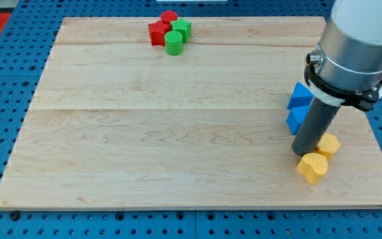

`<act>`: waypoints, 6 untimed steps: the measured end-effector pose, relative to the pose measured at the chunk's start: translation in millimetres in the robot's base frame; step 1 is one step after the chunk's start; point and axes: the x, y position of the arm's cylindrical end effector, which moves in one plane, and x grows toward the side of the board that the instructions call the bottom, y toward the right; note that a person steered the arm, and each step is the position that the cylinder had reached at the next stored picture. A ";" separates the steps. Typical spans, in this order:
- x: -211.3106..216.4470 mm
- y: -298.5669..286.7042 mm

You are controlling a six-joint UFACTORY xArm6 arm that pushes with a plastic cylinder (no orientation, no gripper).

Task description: Slightly move the blue blocks upwards

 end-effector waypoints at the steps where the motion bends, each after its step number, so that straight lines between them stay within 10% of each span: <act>1: -42.9 -1.4; 3: -128.5 -1.4; 5: -82.5 49.2; 6: -131.7 51.4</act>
